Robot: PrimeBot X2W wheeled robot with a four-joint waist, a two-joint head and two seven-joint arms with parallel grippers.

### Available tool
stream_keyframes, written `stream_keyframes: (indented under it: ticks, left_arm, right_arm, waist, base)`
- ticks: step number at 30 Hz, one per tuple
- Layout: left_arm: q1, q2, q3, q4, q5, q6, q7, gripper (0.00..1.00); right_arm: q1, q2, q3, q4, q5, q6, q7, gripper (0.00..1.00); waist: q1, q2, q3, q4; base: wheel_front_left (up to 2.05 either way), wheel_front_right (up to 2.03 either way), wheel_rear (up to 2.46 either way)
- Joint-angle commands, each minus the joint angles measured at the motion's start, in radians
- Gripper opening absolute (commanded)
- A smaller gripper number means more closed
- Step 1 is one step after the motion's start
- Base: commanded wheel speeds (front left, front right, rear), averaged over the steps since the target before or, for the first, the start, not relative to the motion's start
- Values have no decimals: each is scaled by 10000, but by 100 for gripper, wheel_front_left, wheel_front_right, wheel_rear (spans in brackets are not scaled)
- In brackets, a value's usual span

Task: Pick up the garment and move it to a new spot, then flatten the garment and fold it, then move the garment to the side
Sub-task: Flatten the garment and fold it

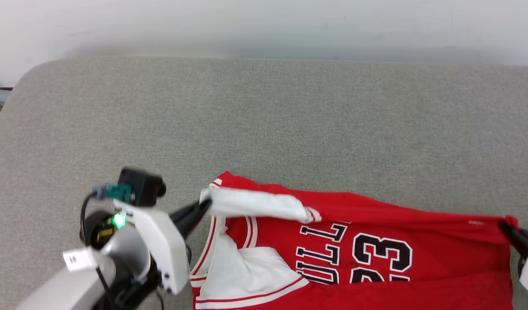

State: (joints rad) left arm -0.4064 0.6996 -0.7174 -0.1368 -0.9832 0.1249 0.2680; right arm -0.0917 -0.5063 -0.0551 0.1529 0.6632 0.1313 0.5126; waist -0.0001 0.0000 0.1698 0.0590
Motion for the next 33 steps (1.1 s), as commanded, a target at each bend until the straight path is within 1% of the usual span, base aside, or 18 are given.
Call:
stream_keyframes:
  ticks: [1,6,11,14,18,23,24,25,26,28,29,33]
  left_arm:
    - [341,80,-55,-56,-54,85,-99,0]
    - [1239,191,-330,-155,-158,149,-253,0]
    - [1741,154,-611,216,-158,108,-331,0]
    - [1787,88,-806,595,-10,54,-324,0]
    - [1674,-46,-1053,1233,244,-79,-363,0]
    - [1518,-300,-1284,1925,434,-344,-471,0]
    - [1452,-315,-1337,2029,573,-387,-533,0]
    - [1383,-353,-1360,2156,676,-411,-614,43]
    - [1343,-381,-1435,2269,788,-458,-659,100]
    - [1351,-418,-1492,2382,837,-491,-683,100]
    - [1483,-631,-1588,2709,873,-564,-922,100]
    - [1655,-778,-1407,2830,818,-459,-1449,100]
  right_arm:
    - [255,25,-78,-145,161,-12,-15,0]
    - [1037,-84,72,-506,393,-12,100,0]
    - [1389,-232,374,-567,413,-12,38,0]
    - [1459,-396,710,-548,407,-12,138,0]
    - [1399,-749,1155,-404,120,-12,-37,0]
    - [1193,-862,1535,-114,170,-12,-316,0]
    - [1154,-884,1617,-66,183,-12,-364,10]
    - [1116,-865,1643,39,225,-12,-400,100]
    - [1099,-845,1710,97,241,-12,-423,100]
    - [1075,-855,1811,124,277,-11,-461,100]
    - [1178,-871,1951,413,419,-14,-509,100]
    - [1341,-947,1949,356,642,-12,-474,100]
  waist:
    - [1,0,-45,11]
    - [1,0,-115,3]
    - [1,0,-147,-34]
    - [1,0,-120,-55]
    - [1,0,-74,-84]
    - [1,0,28,-111]
    - [1,0,45,-116]
    - [1,0,54,-118]
    - [1,0,54,-122]
    - [1,0,38,-127]
    - [1,0,-253,-148]
    - [1,0,-680,-218]
  base:
    - [0,0,0]
    - [0,0,0]
    - [0,0,0]
    - [0,0,0]
    - [0,0,0]
    - [0,0,0]
    - [0,0,0]
    - [0,0,0]
    - [0,0,0]
    - [0,0,0]
    - [0,0,0]
    - [0,0,0]
